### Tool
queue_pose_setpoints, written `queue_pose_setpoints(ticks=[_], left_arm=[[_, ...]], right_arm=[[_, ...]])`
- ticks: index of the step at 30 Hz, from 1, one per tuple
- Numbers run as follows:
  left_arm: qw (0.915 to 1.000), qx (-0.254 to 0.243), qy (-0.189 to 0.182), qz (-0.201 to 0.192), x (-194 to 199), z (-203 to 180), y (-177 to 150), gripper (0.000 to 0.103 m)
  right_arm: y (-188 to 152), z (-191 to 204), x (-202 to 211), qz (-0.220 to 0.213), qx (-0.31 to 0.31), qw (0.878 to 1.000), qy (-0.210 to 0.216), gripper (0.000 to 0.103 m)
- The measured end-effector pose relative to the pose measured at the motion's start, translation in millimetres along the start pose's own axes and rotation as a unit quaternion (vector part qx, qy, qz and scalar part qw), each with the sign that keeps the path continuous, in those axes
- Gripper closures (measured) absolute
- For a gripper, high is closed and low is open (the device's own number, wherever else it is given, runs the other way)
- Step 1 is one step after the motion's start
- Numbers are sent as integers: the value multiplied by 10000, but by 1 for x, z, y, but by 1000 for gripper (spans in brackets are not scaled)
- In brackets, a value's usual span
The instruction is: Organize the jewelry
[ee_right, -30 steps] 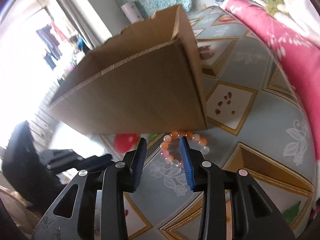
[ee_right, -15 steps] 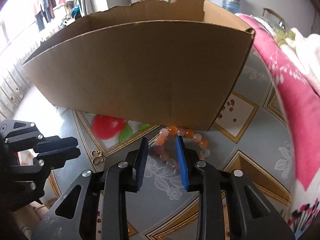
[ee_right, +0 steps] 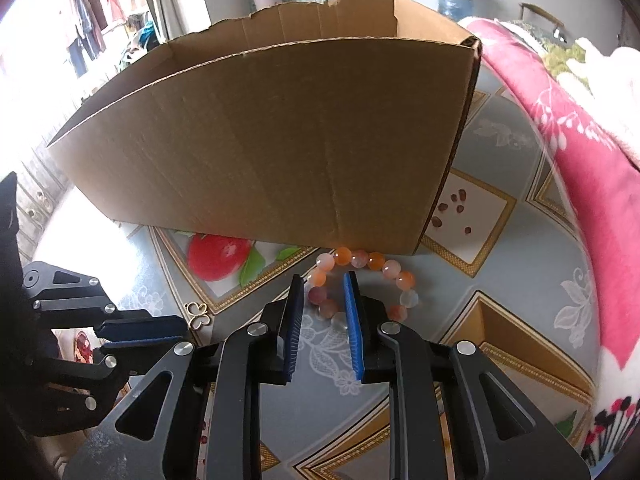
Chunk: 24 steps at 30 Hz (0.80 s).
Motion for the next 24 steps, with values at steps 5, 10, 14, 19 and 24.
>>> queue_pose_setpoints(ticks=[5, 10, 14, 19, 24], left_arm=[[9988, 229, -437, 0, -6, 5, 8, 94], [9984, 240, -514, 18, -12, 5, 16, 94], [9999, 67, -142, -23, -2, -2, 15, 94], [9995, 277, 126, 61, 7, 9, 9, 89], [9995, 315, -40, 54, 3, 8, 15, 89]], right_arm=[[-2, -7, 6, -15, -46, 10000, 65, 84], [-2, -14, 11, -37, -124, 9998, 163, 84], [-1, -21, 16, -26, -132, 9997, 193, 84], [-2, -26, 14, -31, -150, 9997, 210, 84], [-4, -27, 9, -38, -149, 9996, 235, 84]])
Point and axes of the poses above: each gripper's, at about its wrist camera, not at the fingertips, and x roughly against the way its jaws point, z to its left, y to its top, the point moved 1 cm from there along -x, roughly the way its jaws point, and after that the axes turned 11 degrees about -y, right-handed, at the moved point
